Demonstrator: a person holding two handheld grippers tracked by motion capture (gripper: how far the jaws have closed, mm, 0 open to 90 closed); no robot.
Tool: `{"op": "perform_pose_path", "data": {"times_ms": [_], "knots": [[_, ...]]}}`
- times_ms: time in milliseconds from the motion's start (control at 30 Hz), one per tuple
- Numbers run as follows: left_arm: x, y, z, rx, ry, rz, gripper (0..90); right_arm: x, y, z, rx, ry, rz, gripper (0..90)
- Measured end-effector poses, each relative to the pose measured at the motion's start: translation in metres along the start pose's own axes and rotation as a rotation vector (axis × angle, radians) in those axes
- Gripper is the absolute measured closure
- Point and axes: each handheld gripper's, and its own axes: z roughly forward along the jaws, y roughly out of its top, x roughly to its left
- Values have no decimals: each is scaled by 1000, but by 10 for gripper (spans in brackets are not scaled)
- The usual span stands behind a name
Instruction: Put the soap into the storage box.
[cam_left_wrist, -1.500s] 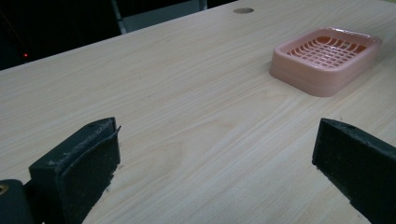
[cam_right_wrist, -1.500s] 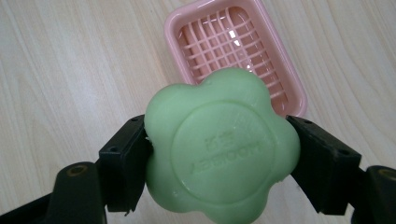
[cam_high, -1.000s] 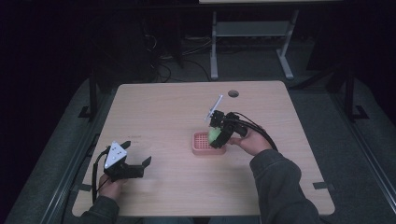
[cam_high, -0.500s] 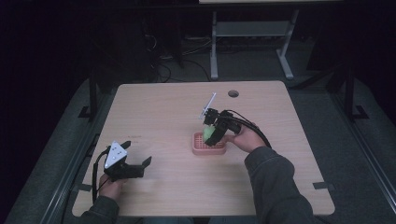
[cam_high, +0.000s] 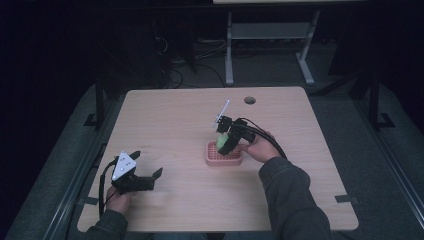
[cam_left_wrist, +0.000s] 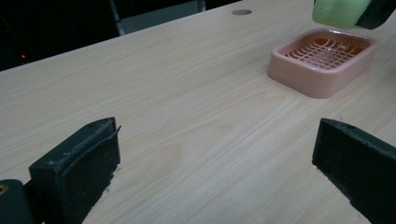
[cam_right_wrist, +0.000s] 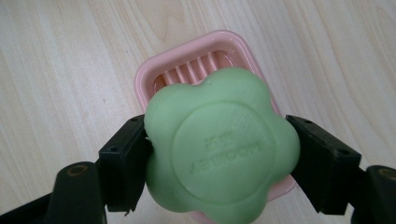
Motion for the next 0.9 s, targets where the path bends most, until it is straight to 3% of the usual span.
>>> {"op": "perform_pose_path", "data": {"times_ms": [900], "knots": [[0, 0, 0, 5, -2, 2, 2, -2, -2, 23, 25, -12, 27, 260]]}}
